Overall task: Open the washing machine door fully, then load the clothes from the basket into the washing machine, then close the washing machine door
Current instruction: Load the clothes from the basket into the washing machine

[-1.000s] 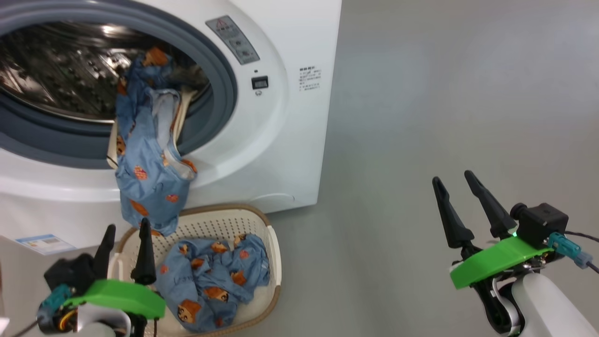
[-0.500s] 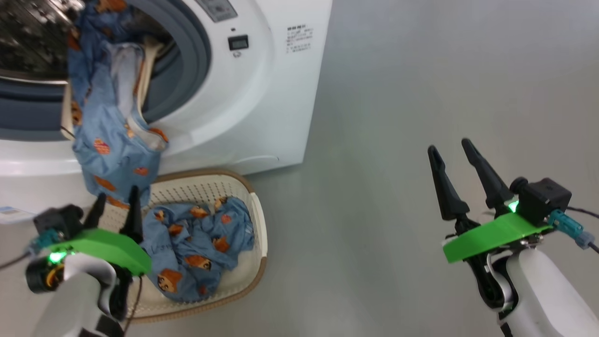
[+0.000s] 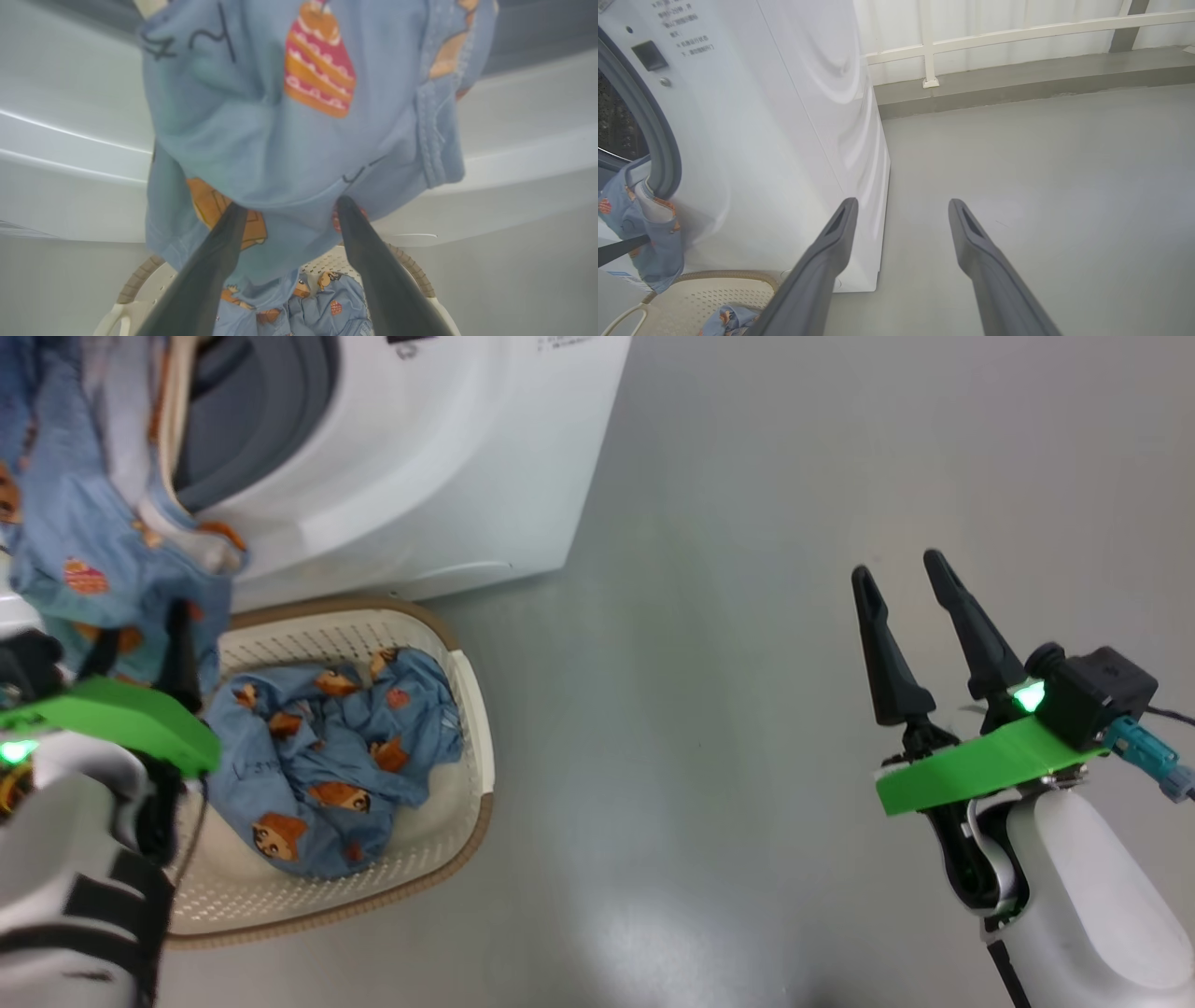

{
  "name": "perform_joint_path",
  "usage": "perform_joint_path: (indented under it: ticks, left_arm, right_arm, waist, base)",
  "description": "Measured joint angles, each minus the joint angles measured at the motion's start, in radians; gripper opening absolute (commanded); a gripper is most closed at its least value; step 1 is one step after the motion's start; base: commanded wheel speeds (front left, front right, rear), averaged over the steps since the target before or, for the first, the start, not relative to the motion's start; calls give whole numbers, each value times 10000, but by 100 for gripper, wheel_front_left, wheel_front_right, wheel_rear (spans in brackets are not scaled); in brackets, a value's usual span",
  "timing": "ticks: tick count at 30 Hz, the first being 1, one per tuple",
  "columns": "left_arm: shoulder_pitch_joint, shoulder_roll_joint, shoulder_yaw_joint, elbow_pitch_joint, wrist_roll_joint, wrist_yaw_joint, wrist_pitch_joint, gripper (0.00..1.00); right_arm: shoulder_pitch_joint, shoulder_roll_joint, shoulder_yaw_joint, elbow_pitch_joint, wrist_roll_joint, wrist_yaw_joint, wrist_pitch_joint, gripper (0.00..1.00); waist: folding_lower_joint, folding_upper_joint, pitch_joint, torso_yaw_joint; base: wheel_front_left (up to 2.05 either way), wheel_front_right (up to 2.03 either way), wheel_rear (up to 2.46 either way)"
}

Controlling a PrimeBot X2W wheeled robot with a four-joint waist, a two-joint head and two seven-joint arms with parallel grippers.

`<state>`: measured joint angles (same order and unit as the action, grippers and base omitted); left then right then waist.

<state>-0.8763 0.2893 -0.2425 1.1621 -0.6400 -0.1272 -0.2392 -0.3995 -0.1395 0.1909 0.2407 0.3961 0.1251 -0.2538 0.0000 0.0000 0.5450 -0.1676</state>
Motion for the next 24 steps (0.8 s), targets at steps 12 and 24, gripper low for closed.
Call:
perform_joint_path:
  ticks: [12,24]
  left_arm:
    - [-858,370,477,100,2,84,-134,100]
    - [-406,198,1198,-1003,828,138,-109,0]
  right_arm:
    - [-74,136,-63,-82,-194,0,0,100]
    - [-84,155,-38,-58,-196,0,0,100]
  waist:
    - [0,0,718,-305]
    - [0,0,688,-107]
  base:
    - [0,0,0]
    - [0,0,0]
